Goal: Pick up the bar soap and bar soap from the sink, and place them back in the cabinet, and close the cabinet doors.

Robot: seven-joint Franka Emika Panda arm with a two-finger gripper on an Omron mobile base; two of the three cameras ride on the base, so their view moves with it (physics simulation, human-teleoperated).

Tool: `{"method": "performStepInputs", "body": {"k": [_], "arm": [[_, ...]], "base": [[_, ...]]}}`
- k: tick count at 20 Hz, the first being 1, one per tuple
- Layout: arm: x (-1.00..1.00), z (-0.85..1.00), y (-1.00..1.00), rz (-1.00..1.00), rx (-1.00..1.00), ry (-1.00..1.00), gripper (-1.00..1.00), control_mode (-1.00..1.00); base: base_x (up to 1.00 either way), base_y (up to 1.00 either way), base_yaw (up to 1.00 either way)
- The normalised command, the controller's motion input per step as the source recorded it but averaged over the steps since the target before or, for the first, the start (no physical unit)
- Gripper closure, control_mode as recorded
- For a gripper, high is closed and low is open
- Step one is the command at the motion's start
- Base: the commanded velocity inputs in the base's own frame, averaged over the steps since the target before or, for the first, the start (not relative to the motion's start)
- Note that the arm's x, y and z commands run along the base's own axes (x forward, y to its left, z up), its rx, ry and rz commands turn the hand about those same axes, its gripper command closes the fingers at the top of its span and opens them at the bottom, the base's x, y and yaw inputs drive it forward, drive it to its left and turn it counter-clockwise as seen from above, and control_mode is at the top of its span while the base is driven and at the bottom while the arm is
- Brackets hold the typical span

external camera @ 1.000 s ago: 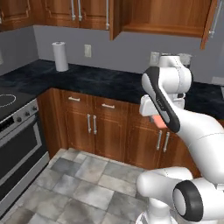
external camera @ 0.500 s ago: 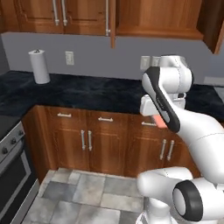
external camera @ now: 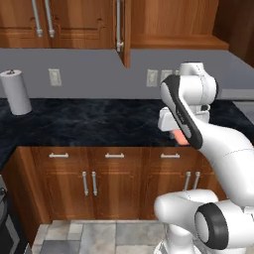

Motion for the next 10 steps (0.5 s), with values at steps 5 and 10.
{"method": "performStepInputs", "body": {"k": [5, 10], "arm": [[0.00, 0.00, 0.00, 0.00, 0.00, 0.00, 1.00, 1.00], [0.00, 0.00, 0.00, 0.00, 0.00, 0.00, 1.00, 1.00]], "base": [[0.32, 0.01, -0.25], [0.51, 0.00, -0.17]]}}
